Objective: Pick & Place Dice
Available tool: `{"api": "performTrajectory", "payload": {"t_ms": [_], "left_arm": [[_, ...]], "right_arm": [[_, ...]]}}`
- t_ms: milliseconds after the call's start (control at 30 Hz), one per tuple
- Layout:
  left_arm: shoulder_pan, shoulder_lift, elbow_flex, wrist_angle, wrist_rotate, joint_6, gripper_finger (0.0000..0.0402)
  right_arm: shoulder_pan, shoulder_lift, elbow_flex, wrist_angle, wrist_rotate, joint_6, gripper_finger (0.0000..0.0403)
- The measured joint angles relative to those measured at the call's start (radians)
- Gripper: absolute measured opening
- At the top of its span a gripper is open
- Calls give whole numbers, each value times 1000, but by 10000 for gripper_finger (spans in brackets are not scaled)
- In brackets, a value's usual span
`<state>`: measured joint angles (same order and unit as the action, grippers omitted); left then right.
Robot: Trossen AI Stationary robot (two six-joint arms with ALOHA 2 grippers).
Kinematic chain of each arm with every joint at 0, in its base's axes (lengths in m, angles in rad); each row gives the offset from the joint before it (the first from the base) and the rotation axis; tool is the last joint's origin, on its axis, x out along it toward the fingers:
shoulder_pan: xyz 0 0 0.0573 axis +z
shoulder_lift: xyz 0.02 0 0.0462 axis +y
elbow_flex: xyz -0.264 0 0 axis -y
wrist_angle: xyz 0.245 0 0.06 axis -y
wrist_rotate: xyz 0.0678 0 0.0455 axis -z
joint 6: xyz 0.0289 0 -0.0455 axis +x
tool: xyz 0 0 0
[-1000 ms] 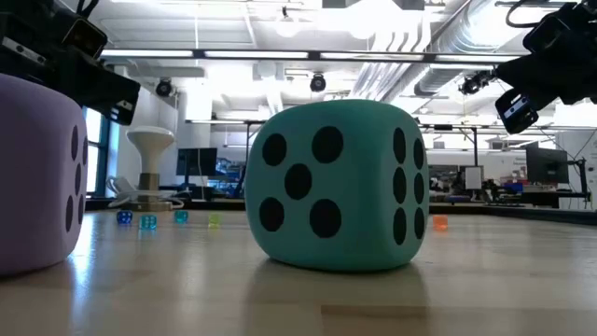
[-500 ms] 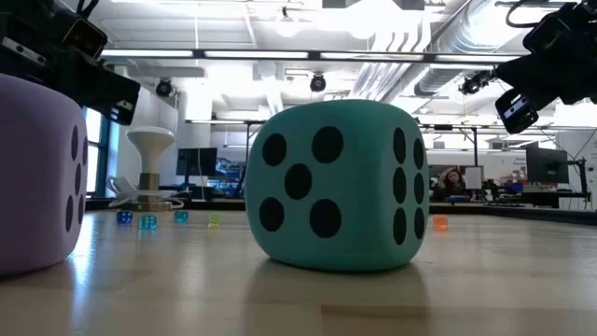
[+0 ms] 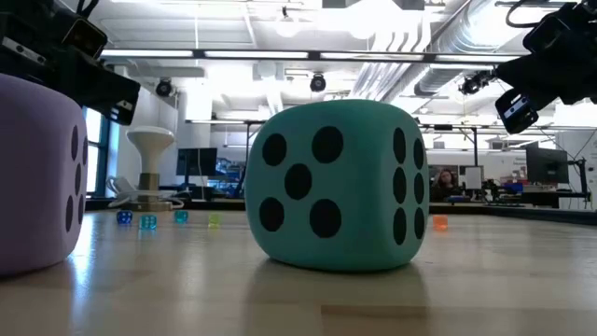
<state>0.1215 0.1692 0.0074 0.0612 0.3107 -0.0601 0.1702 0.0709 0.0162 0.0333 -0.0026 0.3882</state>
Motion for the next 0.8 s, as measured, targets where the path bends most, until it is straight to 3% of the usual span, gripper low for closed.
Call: {"api": "performTrajectory", "payload": {"t_ms": [500,800], "left_arm": [[0,0,0,0,0,1,0],[0,0,0,93,0,79,0]], "right_arm": [[0,0,0,0,0,0,10],[0,0,0,0,0,0,10]]}}
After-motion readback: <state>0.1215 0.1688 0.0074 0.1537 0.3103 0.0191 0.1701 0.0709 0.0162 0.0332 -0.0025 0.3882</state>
